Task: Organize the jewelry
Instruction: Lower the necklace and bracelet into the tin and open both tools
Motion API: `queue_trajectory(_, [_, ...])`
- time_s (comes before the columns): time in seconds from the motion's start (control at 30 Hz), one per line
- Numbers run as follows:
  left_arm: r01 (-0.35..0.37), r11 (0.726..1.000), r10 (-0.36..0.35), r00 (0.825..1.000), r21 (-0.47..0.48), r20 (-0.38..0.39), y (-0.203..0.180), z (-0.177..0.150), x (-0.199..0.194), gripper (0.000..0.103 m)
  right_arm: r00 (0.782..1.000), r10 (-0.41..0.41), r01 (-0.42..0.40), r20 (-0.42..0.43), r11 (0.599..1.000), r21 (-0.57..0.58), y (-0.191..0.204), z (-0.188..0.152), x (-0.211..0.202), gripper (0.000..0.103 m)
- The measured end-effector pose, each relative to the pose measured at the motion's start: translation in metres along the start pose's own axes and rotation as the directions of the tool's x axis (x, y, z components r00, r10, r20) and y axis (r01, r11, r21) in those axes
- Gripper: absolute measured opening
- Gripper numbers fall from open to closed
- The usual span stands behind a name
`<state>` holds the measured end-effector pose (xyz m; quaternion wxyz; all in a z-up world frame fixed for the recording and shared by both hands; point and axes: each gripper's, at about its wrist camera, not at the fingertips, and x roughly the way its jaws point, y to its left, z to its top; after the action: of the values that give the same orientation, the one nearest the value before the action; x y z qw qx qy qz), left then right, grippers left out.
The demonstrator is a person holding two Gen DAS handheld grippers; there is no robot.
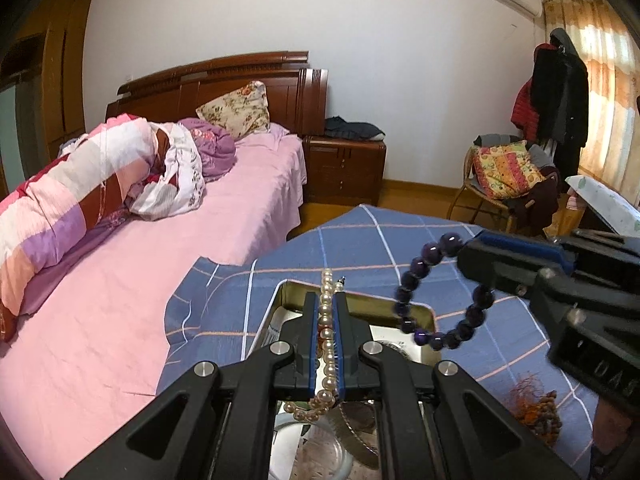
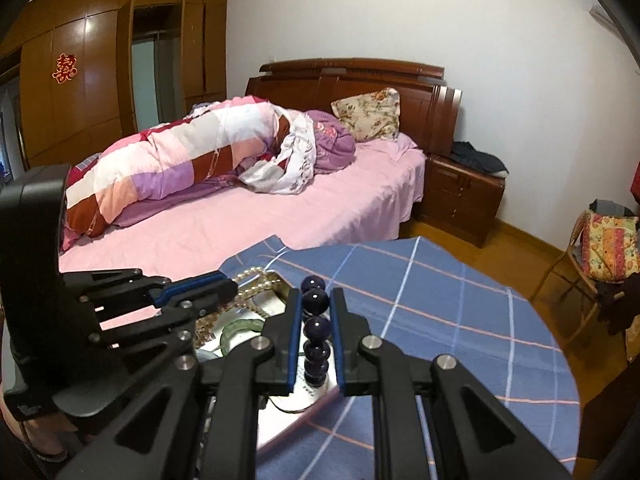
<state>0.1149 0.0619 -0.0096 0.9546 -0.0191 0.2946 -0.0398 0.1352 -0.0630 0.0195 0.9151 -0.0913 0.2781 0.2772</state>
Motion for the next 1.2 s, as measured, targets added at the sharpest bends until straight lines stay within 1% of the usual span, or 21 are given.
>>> queue_trajectory(0.13, [0.001, 1.0, -0.001, 1.0, -0.002, -0.024, 0.003, -0.002, 0.008, 0.005, 1.0, 0.013, -0.013, -0.021, 1.0, 0.004, 0.003, -0.004, 0.014, 0.016])
queue_trajectory(0.3, [-0.008, 1.0, 0.008, 0.998, 0.002, -0.055, 0.002, -0.008, 0.017, 0.005, 0.998, 0.009, -0.009, -0.06, 1.0, 0.004, 0.006, -0.014, 0.03, 0.016])
queue_trajectory(0.53, [-0.012, 1.0, 0.013, 0.996, 0.008, -0.092, 0.001, -0.013, 0.025, 0.005, 0.994, 0.006, -0.003, -0.113, 1.0, 0.024, -0.001, -0.024, 0.045, 0.016])
queue_trajectory(0.97, [-0.026, 0.999, 0.028, 0.99, 0.019, -0.14, -0.001, -0.019, 0.039, 0.005, 0.99, 0.008, -0.002, -0.144, 0.999, 0.046, -0.011, -0.032, 0.054, 0.016])
queue_trajectory(1.2, [-0.033, 0.999, 0.037, 0.989, 0.027, -0.141, -0.004, -0.021, 0.041, 0.005, 0.987, 0.011, -0.002, -0.158, 0.998, 0.056, -0.014, -0.034, 0.06, 0.016])
